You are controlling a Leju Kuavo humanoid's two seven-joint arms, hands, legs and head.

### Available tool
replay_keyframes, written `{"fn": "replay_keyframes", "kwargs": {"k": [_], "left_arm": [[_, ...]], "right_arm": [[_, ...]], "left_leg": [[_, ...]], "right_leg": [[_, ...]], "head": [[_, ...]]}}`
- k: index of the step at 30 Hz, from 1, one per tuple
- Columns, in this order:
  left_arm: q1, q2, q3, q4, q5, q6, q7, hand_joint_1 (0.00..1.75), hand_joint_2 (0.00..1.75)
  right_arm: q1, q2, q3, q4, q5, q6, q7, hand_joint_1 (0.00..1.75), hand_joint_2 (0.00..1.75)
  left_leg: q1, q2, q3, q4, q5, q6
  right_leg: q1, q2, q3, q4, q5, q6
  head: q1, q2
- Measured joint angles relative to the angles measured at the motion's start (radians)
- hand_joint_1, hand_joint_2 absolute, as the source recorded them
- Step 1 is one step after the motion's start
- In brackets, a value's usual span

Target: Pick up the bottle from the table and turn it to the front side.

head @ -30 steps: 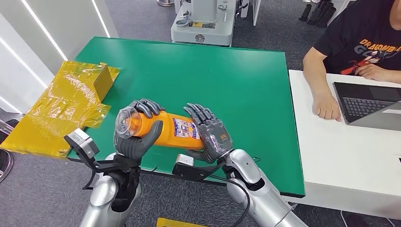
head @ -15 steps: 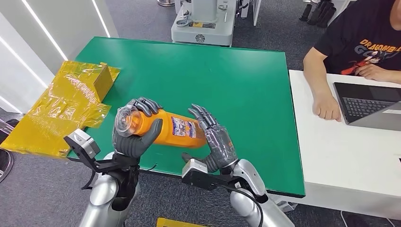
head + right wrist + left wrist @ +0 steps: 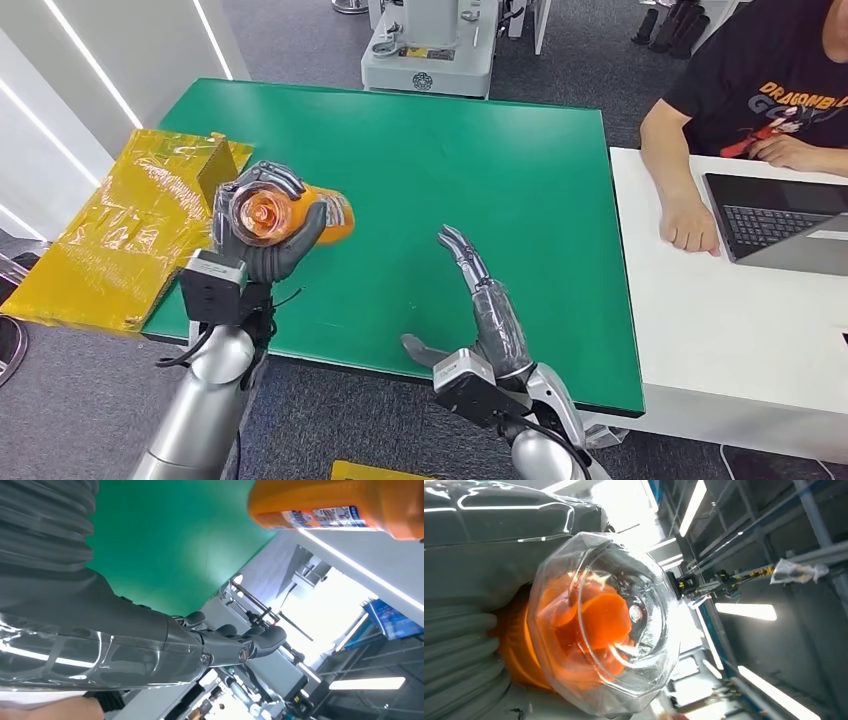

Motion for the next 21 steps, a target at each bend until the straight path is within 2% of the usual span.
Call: {"fn": "replay_keyframes", "kwargs": {"k": [7,10,15,21], "left_arm": [[-0.091,0.115,0.004,0.074,-0.35,-0.037,0.111,1.75,1.75],[-0.133,0.169,-0.006,0.117,-0.52,-0.023,0.133,1.75,1.75],[-0.228,0.261,-0.059,0.236,-0.743,-0.011,0.147,1.75,1.75],[-0.321,0.331,-0.152,0.372,-0.961,-0.019,0.243,1.75,1.75]], "right_arm": [[0.011,-0.008,-0.002,-0.015,-0.013,0.019,-0.007,0.0,1.75],[0.014,-0.009,-0.003,-0.015,-0.014,0.025,-0.013,0.0,1.75],[0.018,-0.01,-0.008,-0.023,-0.016,0.035,-0.02,0.0,1.75],[0.025,-0.011,-0.018,-0.043,-0.01,0.053,-0.021,0.0,1.75]], "left_leg": [[0.0,0.001,0.0,0.0,0.0,0.0],[0.0,0.002,0.0,0.0,0.0,0.0],[0.0,0.003,0.0,0.0,0.001,-0.001],[0.0,0.004,0.0,0.0,0.001,-0.001]], "right_leg": [[0.0,0.002,-0.001,0.0,0.0,0.0],[0.0,0.002,-0.001,0.0,0.0,0.0],[0.0,0.003,-0.002,0.001,0.0,-0.001],[0.0,0.004,-0.002,0.001,0.0,-0.001]], "head": [[0.0,0.0],[0.0,0.0],[0.0,0.0],[0.0,0.0]]}}
